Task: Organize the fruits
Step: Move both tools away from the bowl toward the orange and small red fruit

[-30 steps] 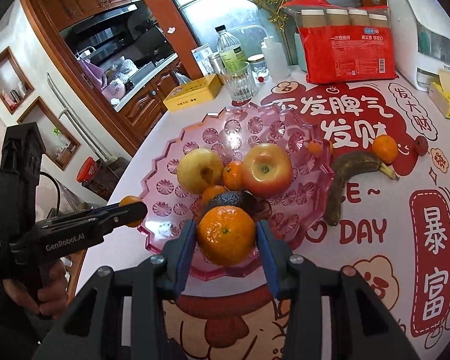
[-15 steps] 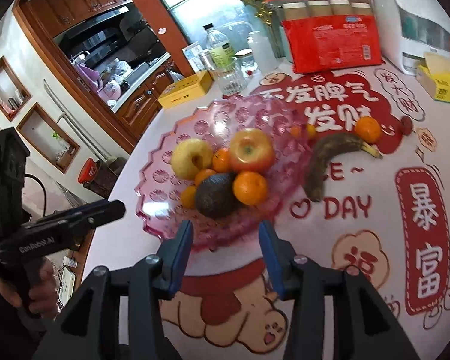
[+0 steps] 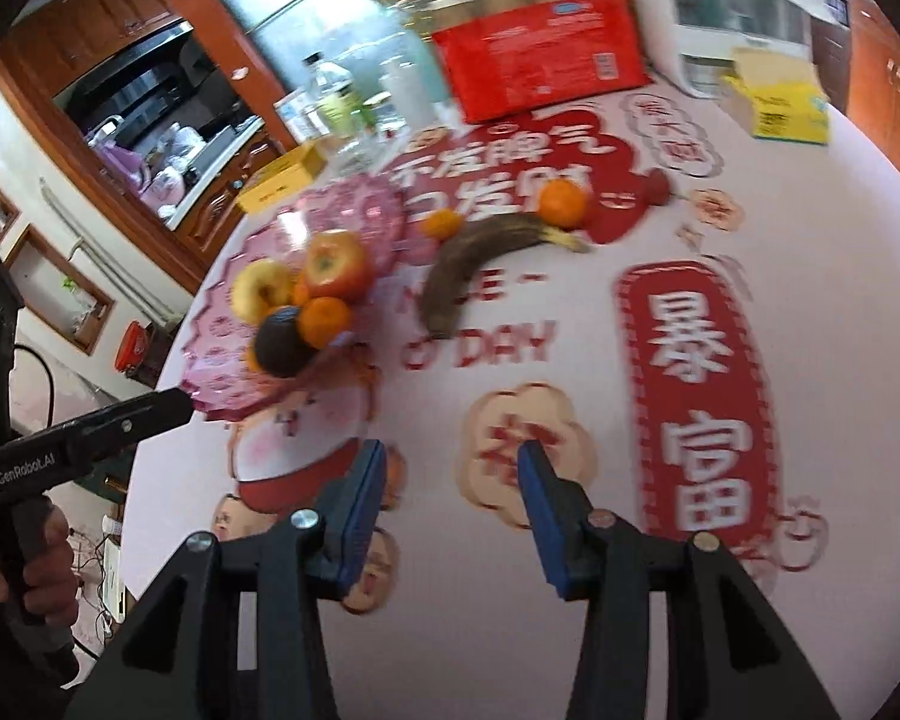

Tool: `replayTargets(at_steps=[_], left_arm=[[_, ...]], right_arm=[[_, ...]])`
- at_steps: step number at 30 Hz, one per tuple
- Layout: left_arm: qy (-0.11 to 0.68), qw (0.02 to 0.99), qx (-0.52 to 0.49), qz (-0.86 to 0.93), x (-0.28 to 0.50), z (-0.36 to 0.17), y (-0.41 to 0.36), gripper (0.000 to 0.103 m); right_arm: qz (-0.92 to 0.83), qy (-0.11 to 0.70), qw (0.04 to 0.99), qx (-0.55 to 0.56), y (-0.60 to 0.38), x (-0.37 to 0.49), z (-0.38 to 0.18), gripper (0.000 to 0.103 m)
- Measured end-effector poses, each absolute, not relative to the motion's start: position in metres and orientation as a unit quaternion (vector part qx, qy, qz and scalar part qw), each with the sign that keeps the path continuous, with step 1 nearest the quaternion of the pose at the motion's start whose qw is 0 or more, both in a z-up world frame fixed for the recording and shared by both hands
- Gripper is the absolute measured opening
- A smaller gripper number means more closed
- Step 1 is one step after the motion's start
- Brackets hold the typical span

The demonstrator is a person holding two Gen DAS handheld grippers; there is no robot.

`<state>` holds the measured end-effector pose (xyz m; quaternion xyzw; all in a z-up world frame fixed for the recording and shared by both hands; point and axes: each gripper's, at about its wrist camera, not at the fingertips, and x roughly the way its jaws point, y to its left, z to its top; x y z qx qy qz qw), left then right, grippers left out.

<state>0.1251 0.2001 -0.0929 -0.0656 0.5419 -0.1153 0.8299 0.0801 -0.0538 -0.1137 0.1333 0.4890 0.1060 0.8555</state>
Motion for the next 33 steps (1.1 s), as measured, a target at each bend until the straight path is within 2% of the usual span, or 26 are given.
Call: replayTargets(at_steps=[5,11,20,33], left_arm=[[0.550,0.826,-0.064,-0.106,0.127,-0.096,0.162,0.068],[0.553,0.823,-0.077,-0.101,0.138,-0.097,0.120,0.077],[0.566,0.816,-0.084,-0.083,0.170,-0.106,0.066,0.083],[0.583,0.809,-0.068,-0.043,0.247,-0.119,0.019,0.084]], right_arm=[[0.080,0.496,0.854,0.131,-0.104,0.078,-0.117,0.046],[0.071,0.501,0.855,0.116,-0.155,0.086,-0.119,0.050],[0.091,0.499,0.859,0.062,-0.202,0.116,-0.120,0.052],[0.116,0.463,0.879,0.011,-0.228,0.179,-0.121,0.054]])
